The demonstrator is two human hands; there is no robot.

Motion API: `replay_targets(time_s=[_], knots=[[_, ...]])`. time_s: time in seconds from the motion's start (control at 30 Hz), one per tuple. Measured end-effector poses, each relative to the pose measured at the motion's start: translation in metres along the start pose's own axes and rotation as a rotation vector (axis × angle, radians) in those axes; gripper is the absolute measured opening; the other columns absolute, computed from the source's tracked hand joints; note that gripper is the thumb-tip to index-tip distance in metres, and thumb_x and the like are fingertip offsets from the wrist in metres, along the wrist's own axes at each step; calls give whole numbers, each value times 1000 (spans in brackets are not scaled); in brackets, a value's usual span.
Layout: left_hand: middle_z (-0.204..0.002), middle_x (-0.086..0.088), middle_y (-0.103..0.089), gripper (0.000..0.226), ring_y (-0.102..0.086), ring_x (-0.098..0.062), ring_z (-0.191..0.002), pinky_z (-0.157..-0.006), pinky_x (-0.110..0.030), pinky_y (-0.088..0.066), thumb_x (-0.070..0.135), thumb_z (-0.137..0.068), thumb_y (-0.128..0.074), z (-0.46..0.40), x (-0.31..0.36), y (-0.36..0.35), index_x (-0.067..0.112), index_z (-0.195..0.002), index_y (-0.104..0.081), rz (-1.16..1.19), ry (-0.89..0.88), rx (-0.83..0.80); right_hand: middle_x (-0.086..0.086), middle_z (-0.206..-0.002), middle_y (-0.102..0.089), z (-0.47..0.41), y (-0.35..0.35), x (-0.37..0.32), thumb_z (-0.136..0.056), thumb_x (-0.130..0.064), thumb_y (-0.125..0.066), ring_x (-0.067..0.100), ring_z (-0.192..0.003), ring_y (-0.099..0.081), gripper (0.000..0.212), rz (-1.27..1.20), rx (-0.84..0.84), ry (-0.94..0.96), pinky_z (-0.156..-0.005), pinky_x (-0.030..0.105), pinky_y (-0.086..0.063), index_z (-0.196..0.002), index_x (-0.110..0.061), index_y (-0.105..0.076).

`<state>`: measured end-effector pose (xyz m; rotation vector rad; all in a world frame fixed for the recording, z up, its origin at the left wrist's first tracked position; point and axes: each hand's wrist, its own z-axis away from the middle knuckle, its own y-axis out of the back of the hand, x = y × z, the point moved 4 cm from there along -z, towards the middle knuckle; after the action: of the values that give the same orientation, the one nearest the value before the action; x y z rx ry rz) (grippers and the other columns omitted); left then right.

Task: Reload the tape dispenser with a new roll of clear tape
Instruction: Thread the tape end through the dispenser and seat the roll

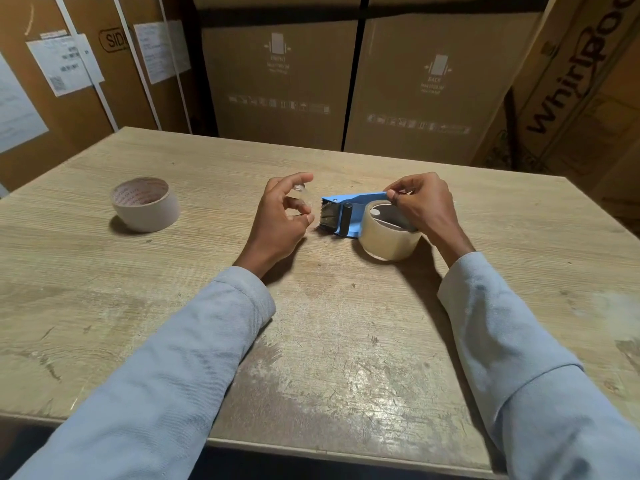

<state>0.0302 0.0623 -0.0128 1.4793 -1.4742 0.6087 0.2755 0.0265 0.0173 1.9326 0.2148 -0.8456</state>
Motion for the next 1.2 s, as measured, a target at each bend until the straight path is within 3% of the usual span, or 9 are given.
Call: replay_targets(time_s=[0.13, 0.23, 0.37, 0.43, 0.6, 0.83, 0.97, 1.13, 1.2], knots=[[-125, -9, -52, 55, -61, -6, -81, -89, -24, -54, -8, -81, -71, -4, -8, 6, 19, -128, -59, 4, 46, 26, 7, -106, -75, 2, 0, -1, -91, -28, -70, 24, -101, -65, 19, 10, 9, 38, -82, 47, -58, -106, -18, -78], [-120, -7, -55, 50, -60, -6, -78, -79, -22, -55, -9, -81, -70, -11, -13, 3, 20, -121, -63, 55, 129, 48, 8, -103, -75, 3, 2, -3, -93, -22, -69, 22, -97, -66, 19, 5, 6, 100, -83, 45, -57, -107, -13, -78], [-85, 0, -60, 37, -56, -10, -73, -65, -23, -50, -12, -80, -63, -17, -16, 1, 18, -99, -72, 100, 185, -25, 9, -102, -74, 2, 0, -4, -93, -18, -68, 20, -92, -64, 17, 21, 6, 144, -80, 41, -56, -105, -10, -77], [-79, -2, -60, 33, -53, -11, -69, -63, -26, -48, -10, -79, -64, -20, -16, 3, 18, -94, -73, 111, 183, -82, 9, -103, -73, 1, 0, -3, -93, -16, -68, 17, -91, -61, 17, 25, 7, 166, -80, 41, -56, -106, -9, -77], [-83, -10, -57, 30, -55, -15, -73, -67, -29, -55, 7, -75, -84, -24, -15, 3, 9, -102, -72, 95, 158, -213, 7, -100, -71, 1, -1, -2, -93, -14, -67, 14, -88, -57, 17, 25, 10, 217, -73, 31, -45, -106, -10, -77], [-75, -6, -71, 21, -66, -10, -66, -67, -23, -58, 7, -71, -85, -30, -18, 6, 5, -89, -75, 107, 196, -255, 7, -97, -73, -3, -5, 2, -93, -12, -66, 15, -83, -57, 15, 9, -17, 228, -70, 26, -40, -102, -9, -78], [-82, -20, -72, 17, -65, -14, -67, -64, -21, -57, 7, -73, -84, -34, -20, 12, 2, -86, -74, 51, 153, -260, 9, -99, -74, -2, -4, 0, -93, -10, -65, 14, -85, -59, 17, 39, -8, 265, -72, 29, -44, -103, -8, -78], [-77, -8, -70, 18, -65, -8, -64, -63, -21, -56, 5, -76, -81, -37, -23, 11, -1, -90, -72, 44, 158, -285, 12, -100, -74, -2, -3, -1, -92, -8, -64, 17, -87, -59, 18, 76, -2, 292, -79, 42, -54, -103, -7, -78], [-77, -7, -68, 25, -65, -11, -67, -68, -24, -58, 4, -78, -80, -39, -25, 10, 3, -102, -73, 72, 158, -303, 13, -100, -74, -2, -2, -2, -92, -7, -64, 19, -88, -60, 18, 78, 3, 293, -79, 43, -54, -104, -7, -77]])
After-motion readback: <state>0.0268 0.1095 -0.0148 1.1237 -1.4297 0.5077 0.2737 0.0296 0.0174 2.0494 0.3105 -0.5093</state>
